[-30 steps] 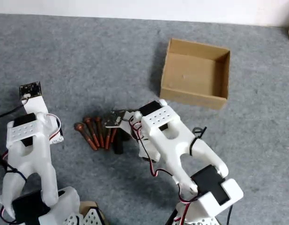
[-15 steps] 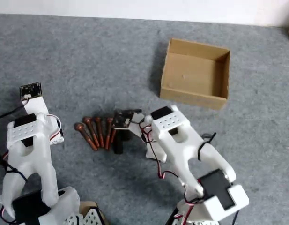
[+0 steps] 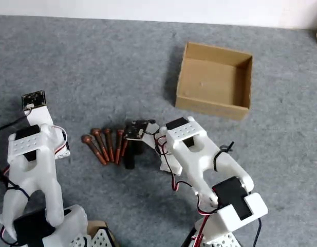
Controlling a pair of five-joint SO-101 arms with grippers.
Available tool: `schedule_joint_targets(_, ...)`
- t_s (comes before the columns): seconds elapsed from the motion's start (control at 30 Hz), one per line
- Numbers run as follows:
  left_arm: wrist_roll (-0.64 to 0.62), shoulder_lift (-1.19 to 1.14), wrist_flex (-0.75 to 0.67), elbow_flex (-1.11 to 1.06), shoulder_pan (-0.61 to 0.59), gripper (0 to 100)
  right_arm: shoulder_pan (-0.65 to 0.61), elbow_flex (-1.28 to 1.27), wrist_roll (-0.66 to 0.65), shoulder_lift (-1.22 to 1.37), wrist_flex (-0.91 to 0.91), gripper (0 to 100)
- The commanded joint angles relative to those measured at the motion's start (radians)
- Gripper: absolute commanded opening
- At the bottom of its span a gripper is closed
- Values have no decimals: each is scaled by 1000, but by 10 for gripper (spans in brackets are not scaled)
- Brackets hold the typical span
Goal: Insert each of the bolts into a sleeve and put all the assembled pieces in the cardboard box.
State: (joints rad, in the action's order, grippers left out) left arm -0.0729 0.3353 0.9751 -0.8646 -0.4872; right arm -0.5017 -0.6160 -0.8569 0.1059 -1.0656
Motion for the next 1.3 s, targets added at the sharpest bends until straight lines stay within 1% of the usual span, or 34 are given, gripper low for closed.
schedule_joint_targets(0.0,0,33,-12,2,4,11,-27,-7,31,39,22,206)
schedule_joint_targets(0.13,0,33,-12,2,4,11,-45,-7,83,41,38,203)
schedule_joint_targets(0.33,0,33,-12,2,4,11,-48,-15,84,41,64,198)
schedule_joint_targets(0.37,0,33,-12,2,4,11,-48,-16,84,41,64,183)
schedule_joint_targets(0.4,0,33,-12,2,4,11,-48,-16,84,41,64,146)
schedule_joint_targets(0.43,0,33,-12,2,4,11,-48,-16,86,41,65,94)
schedule_joint_targets(0.47,0,33,-12,2,4,11,-48,-16,87,41,67,20)
schedule_joint_targets(0.5,0,33,-12,2,4,11,-48,-16,89,41,67,0)
schedule_joint_targets(0.53,0,33,-12,2,4,11,-48,-16,89,41,74,23)
schedule_joint_targets(0.6,0,33,-12,2,4,11,-48,-16,89,38,88,0)
schedule_joint_targets(0.7,0,33,-12,2,4,11,-48,-16,101,36,93,5)
schedule_joint_targets(0.83,-2,33,-12,2,18,11,-44,-16,207,33,116,5)
schedule_joint_targets(0.93,0,33,-12,2,39,11,-36,-16,238,28,122,5)
schedule_joint_targets(1.0,0,31,-12,2,51,11,-22,-19,250,-13,120,5)
schedule_joint_targets(1.07,-2,27,-12,1,56,11,-21,-44,333,-91,111,5)
schedule_joint_targets(1.17,-3,27,-12,1,88,11,-27,-87,417,-289,77,5)
schedule_joint_targets(1.27,-3,27,-12,1,159,11,-24,-160,477,-506,56,5)
